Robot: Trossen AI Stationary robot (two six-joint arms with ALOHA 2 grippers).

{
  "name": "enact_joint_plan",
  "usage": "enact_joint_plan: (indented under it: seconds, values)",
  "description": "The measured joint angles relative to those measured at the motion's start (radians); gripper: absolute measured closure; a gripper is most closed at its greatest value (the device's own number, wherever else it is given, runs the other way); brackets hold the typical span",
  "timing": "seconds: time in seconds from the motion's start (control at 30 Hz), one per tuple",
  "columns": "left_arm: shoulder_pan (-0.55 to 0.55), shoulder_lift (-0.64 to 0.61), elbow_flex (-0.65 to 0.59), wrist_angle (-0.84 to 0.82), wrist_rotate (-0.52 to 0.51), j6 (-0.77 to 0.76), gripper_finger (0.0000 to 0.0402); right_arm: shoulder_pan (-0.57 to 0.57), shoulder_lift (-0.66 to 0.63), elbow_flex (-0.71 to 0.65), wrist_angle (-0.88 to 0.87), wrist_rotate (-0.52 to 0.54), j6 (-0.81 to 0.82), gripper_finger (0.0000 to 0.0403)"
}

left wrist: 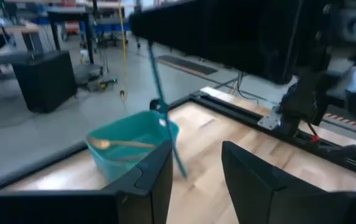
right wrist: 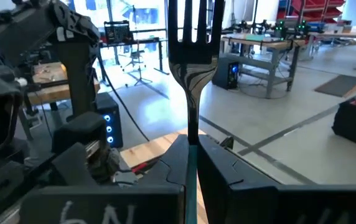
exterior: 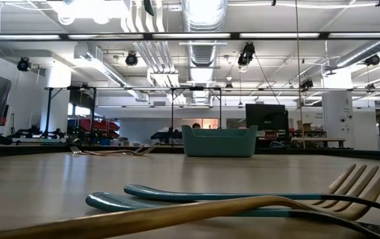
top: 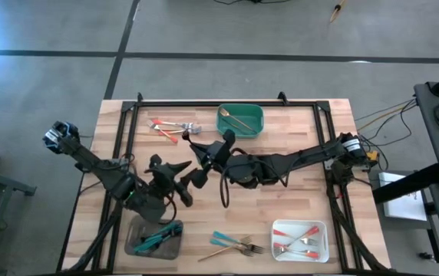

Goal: Sort silverware by color (type)
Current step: Put the blue fork into the black bin

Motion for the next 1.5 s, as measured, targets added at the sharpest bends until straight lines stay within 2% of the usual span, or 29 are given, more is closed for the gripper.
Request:
enact_joint_plan:
  seconds: [0.1,0.27,0.37,0.7,0.9,1.2,1.33,1.5]
  values:
    - [0.028,0.0,0.0,0.051,-0.003,0.083,0.028,0.001,0.0,0.0,0.013,-0.003,-0.003,0.039]
    - [0.072,0.0,0.0,0.051,0.003,0.096,0.028,0.001,0.0,0.0,0.012,-0.014,-0.012,0.039]
    - [0.092,0.0,0.0,0.055,0.04,0.109,0.0282,-0.001,-0.001,0.0,0.007,-0.03,-0.016,0.039]
    - [0.108,0.0,0.0,0.058,0.059,0.122,0.033,-0.001,-0.002,0.0,0.011,-0.048,-0.042,0.039]
    - [0.108,0.0,0.0,0.058,0.058,0.125,0.0337,-0.001,-0.003,0.0,0.014,-0.051,-0.077,0.039]
    - [0.1,0.0,0.0,0.066,0.055,0.121,0.0326,0.002,-0.015,0.0,0.013,-0.059,-0.088,0.039]
    - [0.1,0.0,0.0,0.066,0.055,0.121,0.0308,0.003,-0.018,0.0,0.012,-0.062,-0.088,0.039]
    - [0.102,-0.001,0.0,0.058,0.02,0.133,0.0278,0.004,-0.021,0.0,0.02,-0.133,-0.071,0.039]
